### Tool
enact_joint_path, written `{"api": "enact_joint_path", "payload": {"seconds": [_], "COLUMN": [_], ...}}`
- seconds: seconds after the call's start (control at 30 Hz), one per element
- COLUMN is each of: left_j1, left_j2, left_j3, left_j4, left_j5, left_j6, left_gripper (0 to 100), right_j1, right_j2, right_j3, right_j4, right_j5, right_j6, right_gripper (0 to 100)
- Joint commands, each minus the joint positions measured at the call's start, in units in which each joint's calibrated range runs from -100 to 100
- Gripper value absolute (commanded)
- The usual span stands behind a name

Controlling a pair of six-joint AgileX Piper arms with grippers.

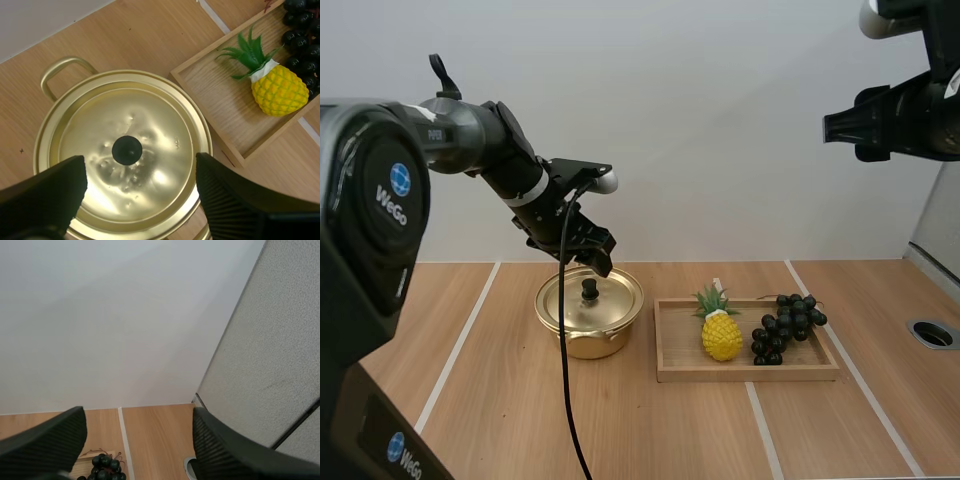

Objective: Open the pot, put the pineapple inside, and close it

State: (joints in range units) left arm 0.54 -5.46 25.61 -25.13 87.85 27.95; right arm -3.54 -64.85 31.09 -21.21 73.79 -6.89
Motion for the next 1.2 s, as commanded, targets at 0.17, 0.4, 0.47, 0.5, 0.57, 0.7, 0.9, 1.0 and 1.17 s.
{"api": "enact_joint_path", "payload": {"seconds": [0.17, 0.4, 0.47, 0.5, 0.57, 0.7, 0.9, 1.0, 1.17], "left_j1": [-0.13, -0.13, -0.13, -0.13, -0.13, -0.13, -0.13, -0.13, -0.13], "left_j2": [6.9, 10.7, 11.6, 12.0, 12.8, 14.2, 14.5, 14.5, 14.5], "left_j3": [-4.0, -6.5, -6.6, -6.6, -6.6, -6.6, -6.6, -6.6, -6.6], "left_j4": [1.4, 2.7, 2.7, 2.7, 2.7, 2.7, 2.7, 2.7, 2.7], "left_j5": [-0.5, -0.5, -0.3, -0.1, 0.1, 0.1, -1.6, -2.0, -2.9], "left_j6": [0.8, 1.7, 1.9, 2.0, 2.2, 2.7, 4.1, 5.1, 3.6], "left_gripper": [100, 100, 100, 100, 100, 100, 100, 100, 17], "right_j1": [-0.2, -0.2, -0.2, -0.2, -0.2, -0.2, -0.2, -0.2, -0.2], "right_j2": [-0.6, -0.6, -0.6, -0.6, -0.6, -0.6, -0.6, -0.6, -0.6], "right_j3": [-0.4, -0.4, -0.4, -0.4, -0.4, -0.4, -0.4, -0.4, -0.4], "right_j4": [2.9, 2.9, 2.9, 2.9, 2.9, 2.9, 2.9, 2.9, 2.9], "right_j5": [1.7, 2.5, 2.8, 2.8, 2.8, 2.8, 2.8, 3.1, 3.3], "right_j6": [-0.1, 0.2, 0.2, 0.2, 0.2, 0.2, 0.0, -0.1, -0.1], "right_gripper": [81, 41, 42, 44, 51, 70, 86, 86, 86]}}
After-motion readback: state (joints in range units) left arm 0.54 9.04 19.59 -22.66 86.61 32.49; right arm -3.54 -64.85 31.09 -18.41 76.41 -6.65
